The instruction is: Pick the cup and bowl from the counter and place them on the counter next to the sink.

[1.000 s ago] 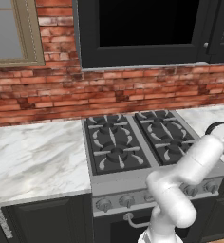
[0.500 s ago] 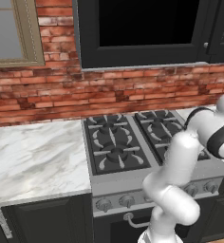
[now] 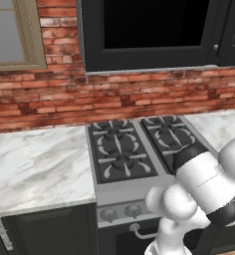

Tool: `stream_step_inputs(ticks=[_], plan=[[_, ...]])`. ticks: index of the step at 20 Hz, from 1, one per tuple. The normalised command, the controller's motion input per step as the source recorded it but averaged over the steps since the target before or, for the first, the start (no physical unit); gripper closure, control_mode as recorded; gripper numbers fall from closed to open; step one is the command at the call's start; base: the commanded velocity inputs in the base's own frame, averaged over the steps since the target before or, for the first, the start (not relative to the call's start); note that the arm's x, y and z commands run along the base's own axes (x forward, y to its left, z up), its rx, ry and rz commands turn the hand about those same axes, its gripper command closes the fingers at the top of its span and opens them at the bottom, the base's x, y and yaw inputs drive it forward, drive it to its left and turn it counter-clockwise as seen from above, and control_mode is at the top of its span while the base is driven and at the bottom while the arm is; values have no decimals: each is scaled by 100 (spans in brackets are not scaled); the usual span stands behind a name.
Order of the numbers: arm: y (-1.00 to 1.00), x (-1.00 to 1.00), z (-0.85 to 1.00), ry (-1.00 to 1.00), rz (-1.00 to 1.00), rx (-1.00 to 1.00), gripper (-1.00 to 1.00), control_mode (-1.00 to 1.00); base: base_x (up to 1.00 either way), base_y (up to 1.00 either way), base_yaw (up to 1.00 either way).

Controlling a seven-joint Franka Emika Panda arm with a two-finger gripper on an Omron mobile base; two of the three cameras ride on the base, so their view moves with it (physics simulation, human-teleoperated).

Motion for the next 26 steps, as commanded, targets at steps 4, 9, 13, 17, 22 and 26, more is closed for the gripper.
stream_step_inputs(ticks=[4, 9, 13, 17, 22, 26], plan=[[82, 43, 26, 13, -14, -25, 100, -100, 0, 0, 0], [60, 34, -14, 34, -23, -15, 100, -100, 0, 0, 0], [6, 16, -20, 27, -35, -6, 100, -100, 0, 0, 0], [15, 11, -2, 6, -31, 0, 100, -100, 0, 0, 0], [51, 9, 14, 0, -16, 0, 100, -100, 0, 0, 0], [64, 0, 3, 0, -3, 0, 100, -100, 0, 0, 0]])
